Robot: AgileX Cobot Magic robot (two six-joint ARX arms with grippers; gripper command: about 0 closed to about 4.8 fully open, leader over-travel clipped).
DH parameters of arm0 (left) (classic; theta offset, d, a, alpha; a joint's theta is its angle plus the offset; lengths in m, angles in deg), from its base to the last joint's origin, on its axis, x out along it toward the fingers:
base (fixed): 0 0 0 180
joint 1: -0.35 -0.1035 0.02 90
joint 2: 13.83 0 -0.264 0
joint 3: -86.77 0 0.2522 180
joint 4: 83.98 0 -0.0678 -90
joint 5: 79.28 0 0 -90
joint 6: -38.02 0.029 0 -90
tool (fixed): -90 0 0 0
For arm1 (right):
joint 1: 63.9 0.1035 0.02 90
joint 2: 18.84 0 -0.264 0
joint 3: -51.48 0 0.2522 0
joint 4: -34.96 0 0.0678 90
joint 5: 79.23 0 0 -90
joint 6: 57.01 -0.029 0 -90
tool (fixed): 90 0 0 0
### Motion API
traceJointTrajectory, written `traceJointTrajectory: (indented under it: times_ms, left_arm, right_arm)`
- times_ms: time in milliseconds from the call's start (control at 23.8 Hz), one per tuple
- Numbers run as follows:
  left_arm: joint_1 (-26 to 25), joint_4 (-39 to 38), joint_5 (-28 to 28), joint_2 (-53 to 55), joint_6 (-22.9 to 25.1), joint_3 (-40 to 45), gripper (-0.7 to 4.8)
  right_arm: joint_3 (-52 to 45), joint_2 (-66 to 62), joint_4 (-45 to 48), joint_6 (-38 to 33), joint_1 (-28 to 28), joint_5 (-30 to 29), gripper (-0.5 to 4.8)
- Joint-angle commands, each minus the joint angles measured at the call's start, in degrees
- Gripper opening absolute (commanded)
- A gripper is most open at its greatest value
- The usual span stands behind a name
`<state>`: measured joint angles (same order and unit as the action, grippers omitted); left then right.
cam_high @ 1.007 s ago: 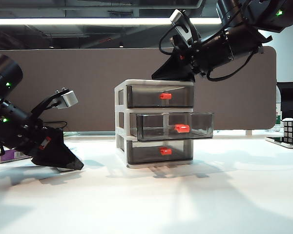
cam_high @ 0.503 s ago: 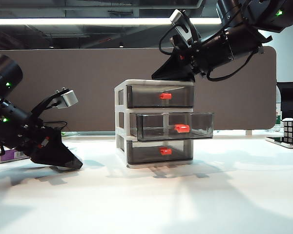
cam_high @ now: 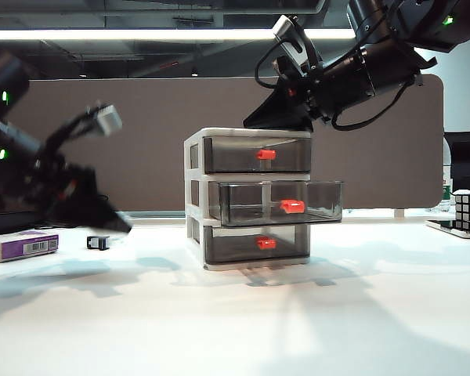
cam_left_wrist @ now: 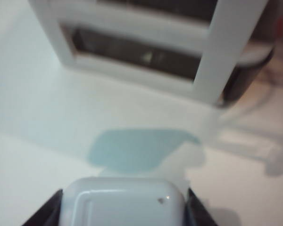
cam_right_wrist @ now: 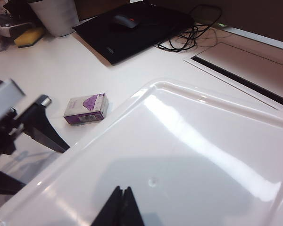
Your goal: Open the second layer of the drawer on the table, pick up the earphone case on the table and put it in, and finally close the drawer.
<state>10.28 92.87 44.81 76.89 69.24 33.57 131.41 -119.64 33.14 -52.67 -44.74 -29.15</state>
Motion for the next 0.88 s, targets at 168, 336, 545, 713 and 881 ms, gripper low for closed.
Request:
traceJointTrajectory:
  times_ms: [168,336,545,713,881]
  left_arm:
    - [6.05,-4.81,-2.73,-8.02,-0.2,-0.17,1.2]
    - [10.62,-7.28,-5.16,-11.32,-0.44,-0.17,1.2]
    - [15.58,-7.54,-7.1,-13.29,-2.58,-0.31,1.2]
    - [20.5,-7.28,-7.58,-13.7,-3.91,-0.57,1.2]
    - [23.93,-8.09,-10.36,-13.73,-4.28,-2.01,1.2]
  right_arm:
    - [-0.96,-1.07,-4.83,-0.63,0.28,0.35,-0.05]
    - [-0.96,-1.07,-4.81,-0.66,0.28,0.33,-0.05]
    - [-0.96,-1.07,-4.87,-0.68,0.28,0.28,-0.05]
    - [-0.96,-1.07,-5.57,-0.66,0.28,0.28,-0.05]
    - [-0.96,-1.07,-5.68,-0.66,0.28,0.28,-0.05]
